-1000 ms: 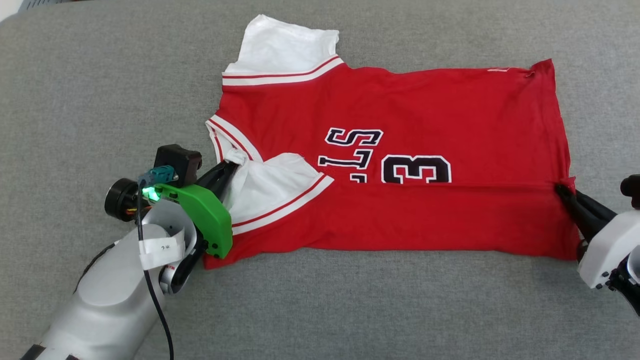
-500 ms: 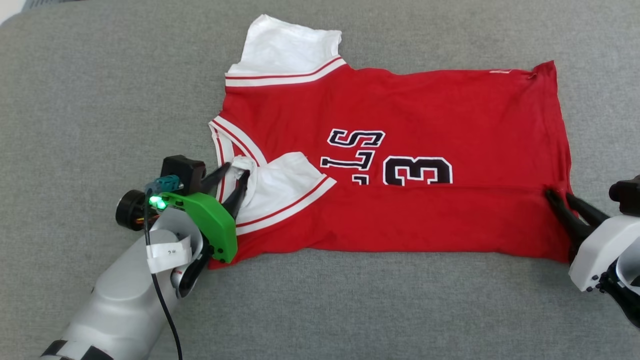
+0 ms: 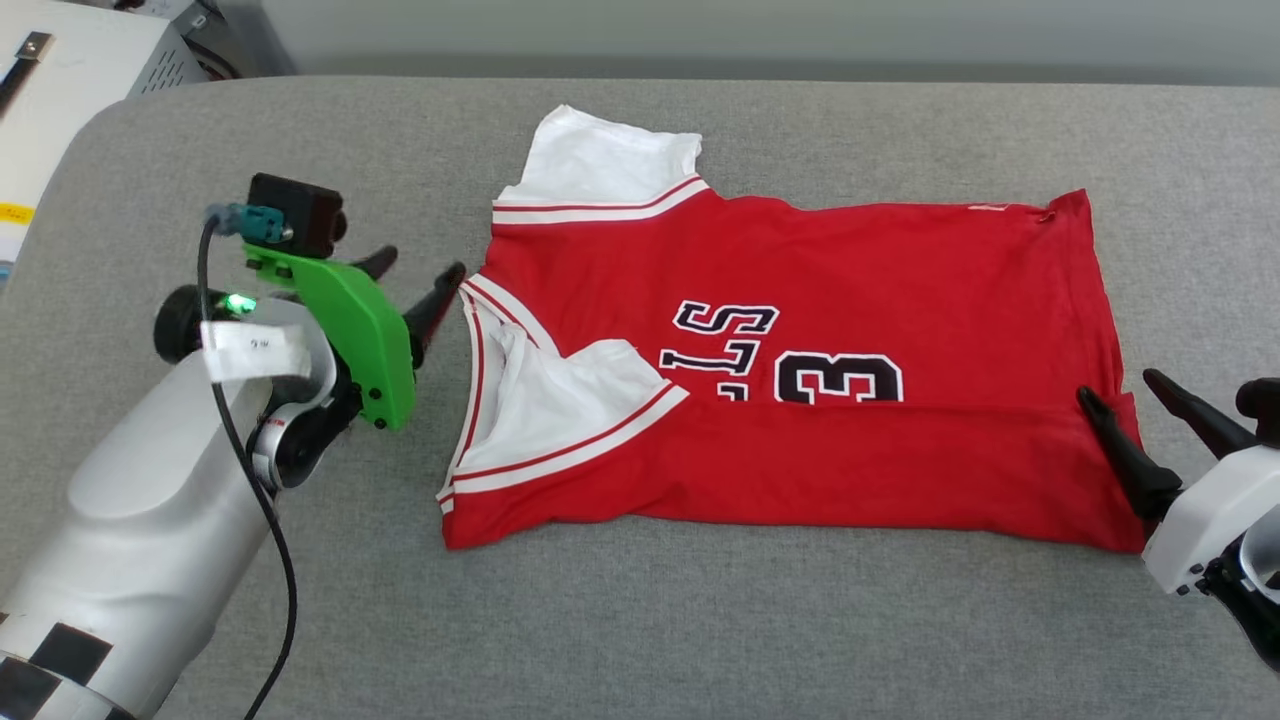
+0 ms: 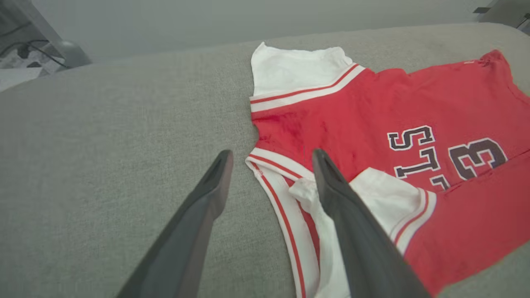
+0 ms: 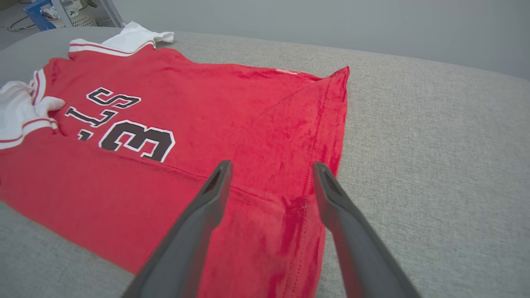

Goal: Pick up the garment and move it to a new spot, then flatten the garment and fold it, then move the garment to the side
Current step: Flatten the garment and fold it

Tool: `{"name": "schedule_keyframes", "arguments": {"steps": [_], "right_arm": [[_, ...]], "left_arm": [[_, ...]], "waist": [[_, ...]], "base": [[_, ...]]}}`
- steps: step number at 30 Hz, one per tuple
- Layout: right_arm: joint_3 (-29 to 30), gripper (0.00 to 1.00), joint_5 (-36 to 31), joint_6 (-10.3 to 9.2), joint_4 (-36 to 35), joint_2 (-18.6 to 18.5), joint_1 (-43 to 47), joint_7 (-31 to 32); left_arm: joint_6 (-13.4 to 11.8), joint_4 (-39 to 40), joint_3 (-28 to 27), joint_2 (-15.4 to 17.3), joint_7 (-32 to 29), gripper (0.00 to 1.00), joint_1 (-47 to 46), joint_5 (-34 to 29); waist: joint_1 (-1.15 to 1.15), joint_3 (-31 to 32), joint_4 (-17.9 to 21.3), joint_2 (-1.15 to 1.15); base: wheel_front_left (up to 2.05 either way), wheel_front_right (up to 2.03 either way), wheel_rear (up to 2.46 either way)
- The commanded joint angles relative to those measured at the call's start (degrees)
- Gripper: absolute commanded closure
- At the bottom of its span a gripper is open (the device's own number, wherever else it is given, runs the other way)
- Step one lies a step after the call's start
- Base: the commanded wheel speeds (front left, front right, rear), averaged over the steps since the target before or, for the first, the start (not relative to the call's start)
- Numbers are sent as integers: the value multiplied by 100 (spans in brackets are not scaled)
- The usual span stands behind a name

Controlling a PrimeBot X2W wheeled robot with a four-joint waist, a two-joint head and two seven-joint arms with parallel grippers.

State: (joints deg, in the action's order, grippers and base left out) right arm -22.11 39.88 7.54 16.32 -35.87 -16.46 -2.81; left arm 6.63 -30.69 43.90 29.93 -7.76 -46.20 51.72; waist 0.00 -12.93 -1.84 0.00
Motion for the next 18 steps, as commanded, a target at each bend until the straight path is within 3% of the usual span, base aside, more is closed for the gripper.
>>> {"name": "schedule_keyframes", "arguments": {"steps": [1, 4, 8, 13, 18], "right_arm": [[12, 0, -56, -5, -1, 44, 69, -40], [-7, 0, -82, -5, 9, 102, 78, -21], [-57, 0, -94, -5, 10, 157, 62, 10], [-111, 0, -76, -5, 29, 169, 12, 50], [-170, 0, -53, -5, 57, 188, -67, 64]], "left_arm": [[38, 80, 33, 29, -420, 0, -25, 306], [60, 252, 258, 163, -1594, 0, 36, 780], [72, 423, 536, 313, -2564, 0, 104, 1096], [76, 434, 864, 358, -3194, 0, 252, 1186], [20, 331, 1077, 276, -3328, 0, 418, 1116]], "waist": [[0, 89, -42, 0], [0, 134, -40, 0], [0, 142, -18, 0], [0, 130, 33, 0], [0, 59, 120, 0]], "base": [[0, 0, 0], [0, 0, 0], [0, 0, 0], [0, 0, 0], [0, 0, 0]]}}
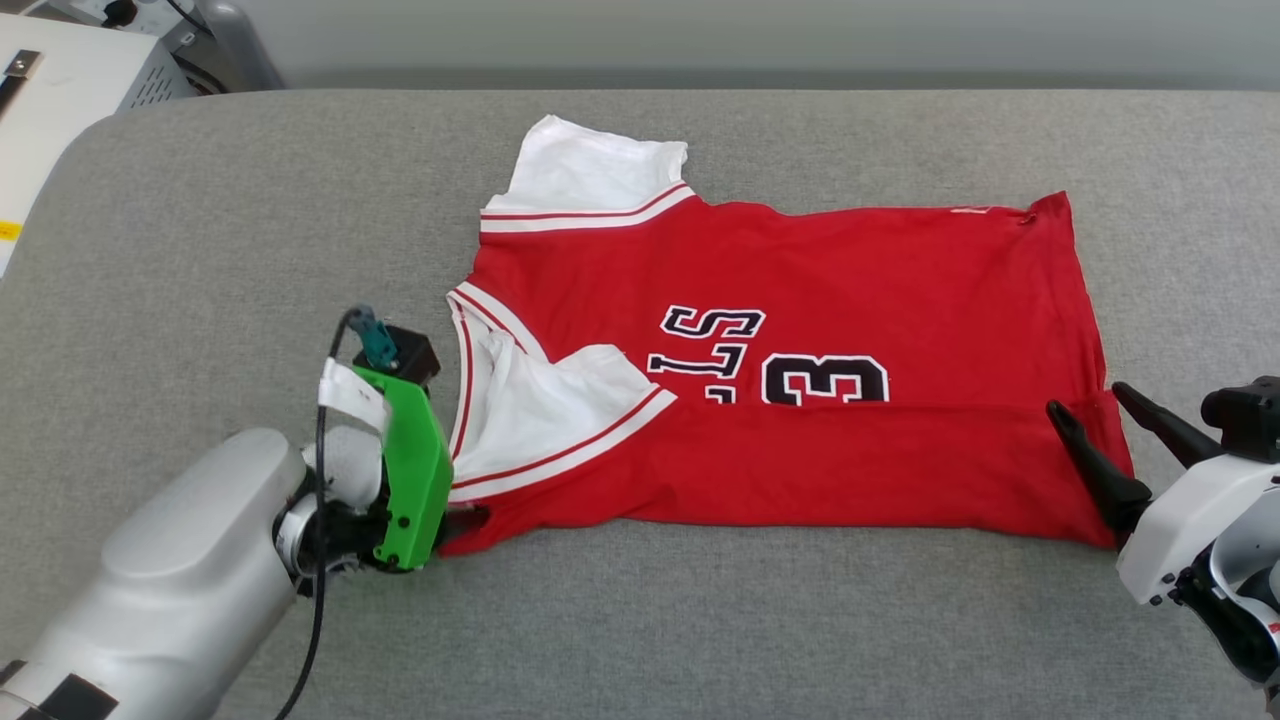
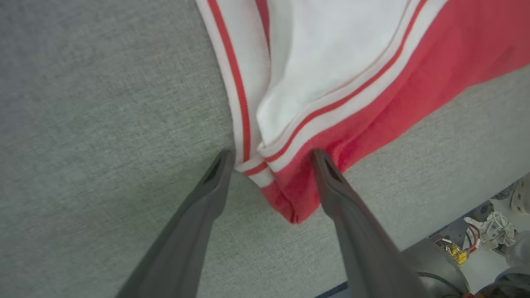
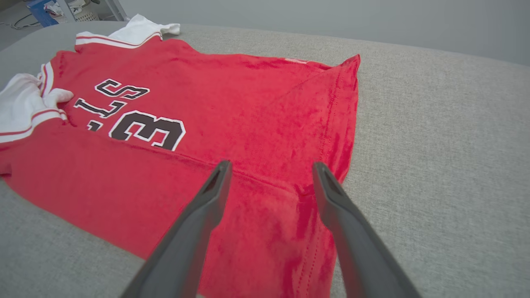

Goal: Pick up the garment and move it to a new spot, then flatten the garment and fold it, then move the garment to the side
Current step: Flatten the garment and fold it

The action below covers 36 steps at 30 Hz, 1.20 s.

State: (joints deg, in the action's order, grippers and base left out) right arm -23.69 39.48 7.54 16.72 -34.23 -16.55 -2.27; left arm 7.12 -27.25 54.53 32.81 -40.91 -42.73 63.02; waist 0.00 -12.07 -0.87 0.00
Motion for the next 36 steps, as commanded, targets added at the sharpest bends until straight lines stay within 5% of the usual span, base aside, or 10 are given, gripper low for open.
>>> {"name": "schedule_keyframes", "arguments": {"steps": [1, 9, 11, 12, 20, 29, 36], "right_arm": [[-26, 0, -13, -5, 27, 29, -69, 13], [-183, 0, 18, -5, 97, 60, -192, 32], [-191, 0, 18, -5, 98, 28, -224, 42], [-188, 0, 9, -5, 85, 1, -244, 52], [-41, 0, -27, -5, -175, -372, -409, 741], [-120, 0, 580, -5, -811, -1190, -468, 3205], [-22, 0, 652, -5, -660, -1026, -523, 4199]], "left_arm": [[-51, -59, 62, -20, -8, 0, 89, -76], [-93, -601, 316, -203, 79, 0, 320, -245], [-77, -675, 354, -223, 151, 93, 342, -285], [-67, -703, 353, -228, 244, 100, 345, -309], [-5, -566, 182, -151, 922, 100, 392, -249], [-5, 80, 56, 153, 1388, 100, 550, -260], [-104, 390, 45, 226, 1481, 100, 531, -352]], "waist": [[0, -45, 36, 0], [0, -115, 136, 0], [0, -92, 142, 0], [0, -67, 142, 0], [0, 180, 105, 0], [0, 190, 75, 0], [0, -51, -29, 0]], "base": [[0, 0, 0], [0, 0, 0], [0, 0, 0], [0, 0, 0], [0, 0, 0], [0, 0, 0], [0, 0, 0]]}}
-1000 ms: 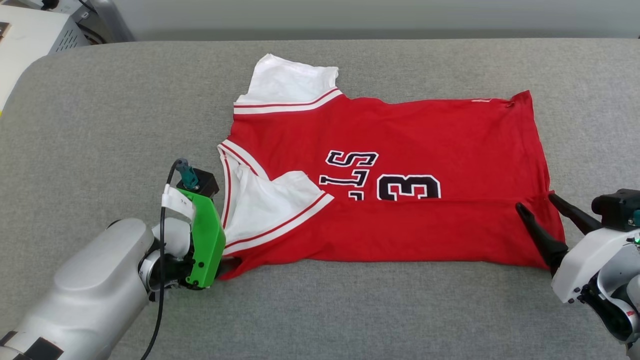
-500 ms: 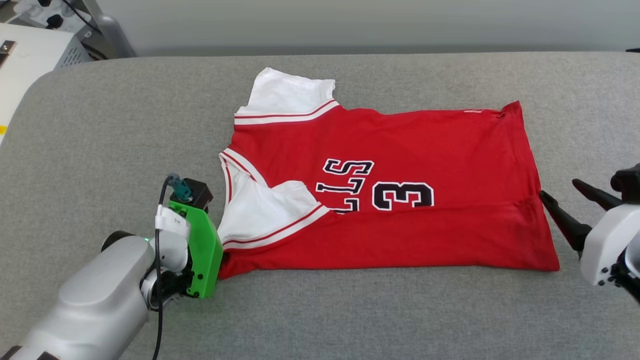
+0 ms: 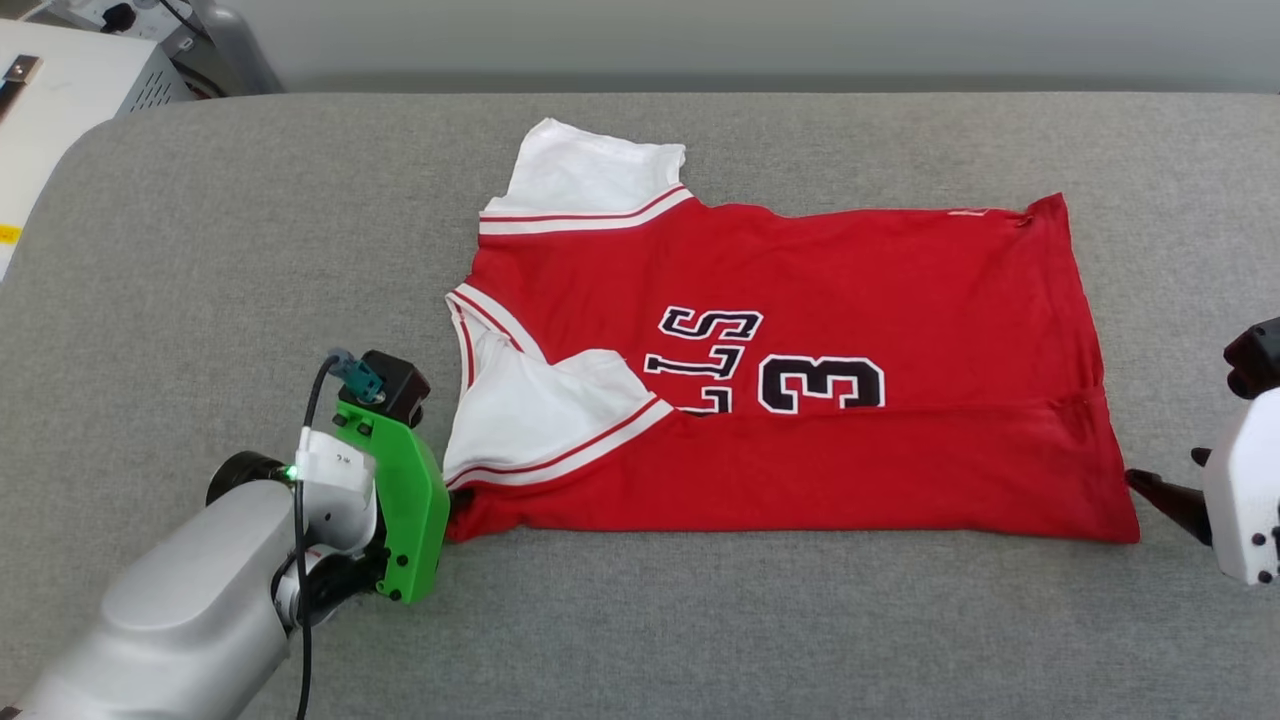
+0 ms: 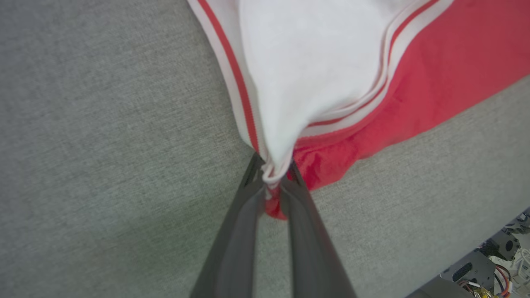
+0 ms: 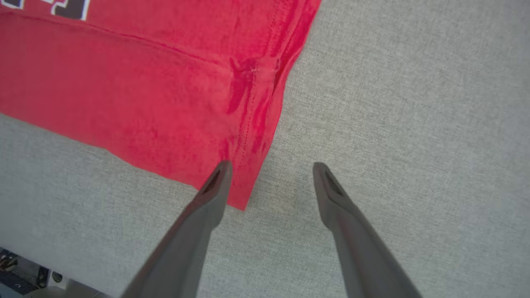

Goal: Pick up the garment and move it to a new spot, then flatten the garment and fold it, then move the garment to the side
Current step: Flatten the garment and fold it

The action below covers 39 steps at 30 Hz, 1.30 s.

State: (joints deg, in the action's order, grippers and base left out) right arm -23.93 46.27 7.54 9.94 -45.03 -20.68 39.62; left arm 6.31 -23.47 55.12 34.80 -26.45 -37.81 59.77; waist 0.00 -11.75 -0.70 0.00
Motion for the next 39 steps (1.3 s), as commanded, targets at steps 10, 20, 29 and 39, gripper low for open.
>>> {"name": "schedule_keyframes", "arguments": {"steps": [10, 20, 29, 39], "right_arm": [[-155, 0, -273, -5, 1141, 816, -100, -193], [-444, 100, -43, -5, 1259, 931, -32, -813], [-298, 100, 206, -5, 498, 449, 384, -1112], [422, 100, 185, -5, -328, 196, 1592, -1042]], "left_arm": [[-92, 99, -39, -38, 152, 100, -31, -75], [-79, -52, -129, -11, 368, 100, 200, 109], [-89, 341, -306, 399, 487, 100, 640, 427], [-523, 1454, -180, 915, 403, 100, 1390, 501]], "waist": [[0, -373, -156, 0], [0, -95, -50, 0], [0, 429, 39, 0], [0, 562, 10, 0]], "base": [[0, 0, 0], [0, 0, 0], [0, 0, 0], [0, 0, 0]]}}
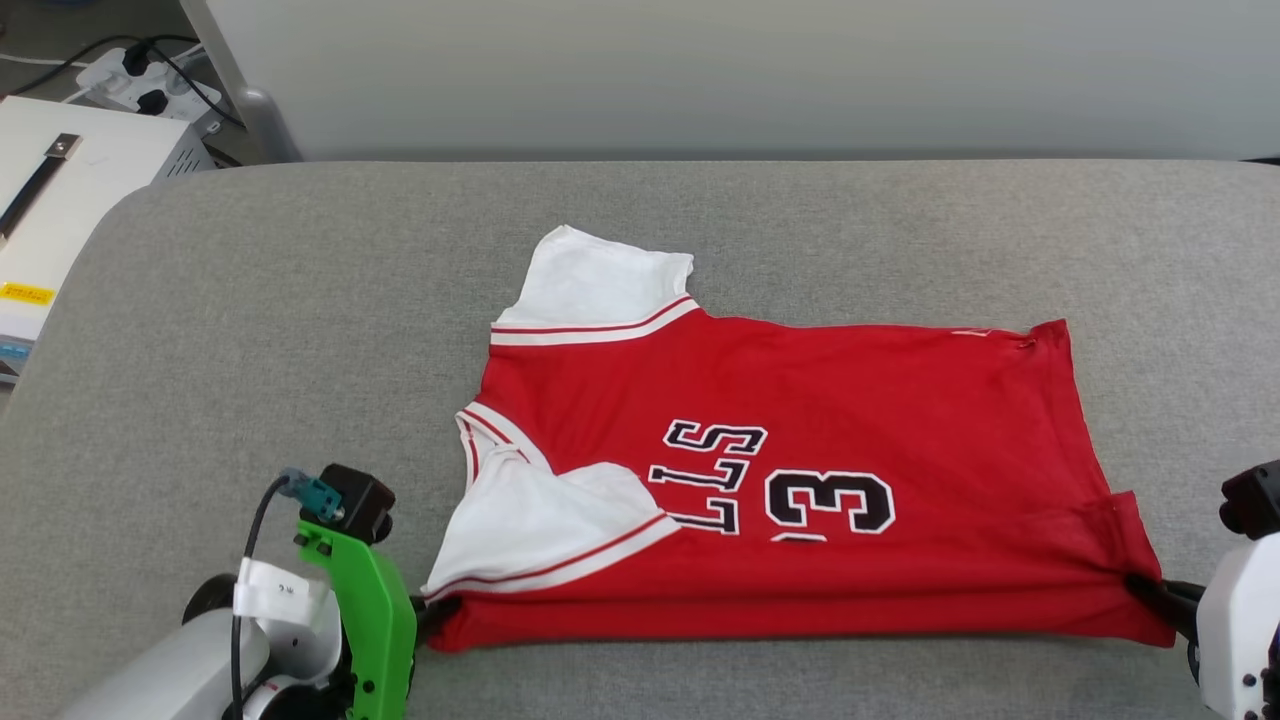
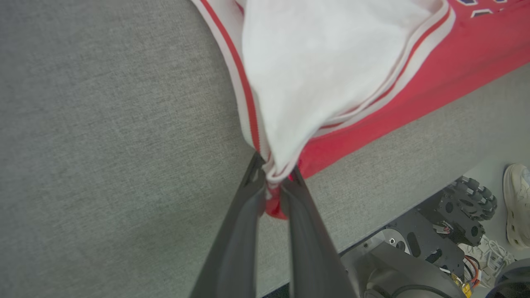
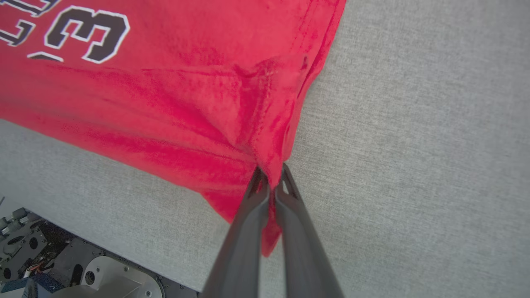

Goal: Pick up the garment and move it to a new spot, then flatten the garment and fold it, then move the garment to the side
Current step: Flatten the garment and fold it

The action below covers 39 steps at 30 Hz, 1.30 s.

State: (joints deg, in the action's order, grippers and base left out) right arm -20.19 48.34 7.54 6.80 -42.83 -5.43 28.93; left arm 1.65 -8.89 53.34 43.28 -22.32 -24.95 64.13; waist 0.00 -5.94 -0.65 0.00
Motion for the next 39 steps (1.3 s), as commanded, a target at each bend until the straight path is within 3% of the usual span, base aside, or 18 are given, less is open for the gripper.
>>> {"name": "schedule_keyframes", "arguments": {"steps": [1, 8, 14, 15, 16, 17, 18, 24, 29, 32, 39], "right_arm": [[127, 100, -29, -5, -58, 24, 164, 65], [381, 100, -188, -5, 103, 468, 233, 270], [326, 100, -344, -5, 610, 815, 129, 125], [316, 100, -335, -5, 652, 855, 127, 54], [310, 90, -343, -5, 666, 872, 127, -28], [306, 48, -359, -5, 668, 885, 131, -139], [319, 0, -372, -5, 661, 894, 136, -240], [616, 0, -663, -5, 323, 901, 225, -1140], [1169, 0, -1148, -5, -87, 1236, 202, -1991], [1476, 0, -1515, -5, -347, 1538, 116, -2438], [1764, 0, -2206, -5, -935, 2166, -172, -3227]], "left_arm": [[-116, 63, 22, 81, -10, 100, 164, 53], [-308, -118, 142, -61, 24, 100, 184, -137], [-188, -644, 141, -345, 170, 100, 114, -108], [-169, -696, 110, -369, 213, 70, 115, -74], [-161, -730, 101, -364, 242, 21, 111, -82], [-168, -759, 89, -338, 304, 0, 98, -127], [-173, -759, 81, -308, 365, 0, 84, -182], [-301, -438, -196, -30, 732, 0, -35, -280], [-509, -41, -590, 184, 1082, 0, -459, -454], [-646, -12, -786, 184, 1325, 0, -860, -694], [-592, -215, -954, -71, 1363, 0, -1937, -1043]], "waist": [[0, -56, 15, 0], [0, -356, 50, 0], [0, -437, 14, 0], [0, -411, 7, 0], [0, -382, 2, 0], [0, -342, -4, 0], [0, -303, -8, 0], [0, -107, -28, 0], [0, -114, 35, 0], [0, -221, 122, 0], [0, -658, 446, 0]], "base": [[0, 0, 0], [0, 0, 0], [0, 0, 0], [0, 0, 0], [0, 0, 0], [0, 0, 0], [0, 0, 0], [0, 0, 0], [0, 0, 0], [0, 0, 0], [0, 0, 0]]}}
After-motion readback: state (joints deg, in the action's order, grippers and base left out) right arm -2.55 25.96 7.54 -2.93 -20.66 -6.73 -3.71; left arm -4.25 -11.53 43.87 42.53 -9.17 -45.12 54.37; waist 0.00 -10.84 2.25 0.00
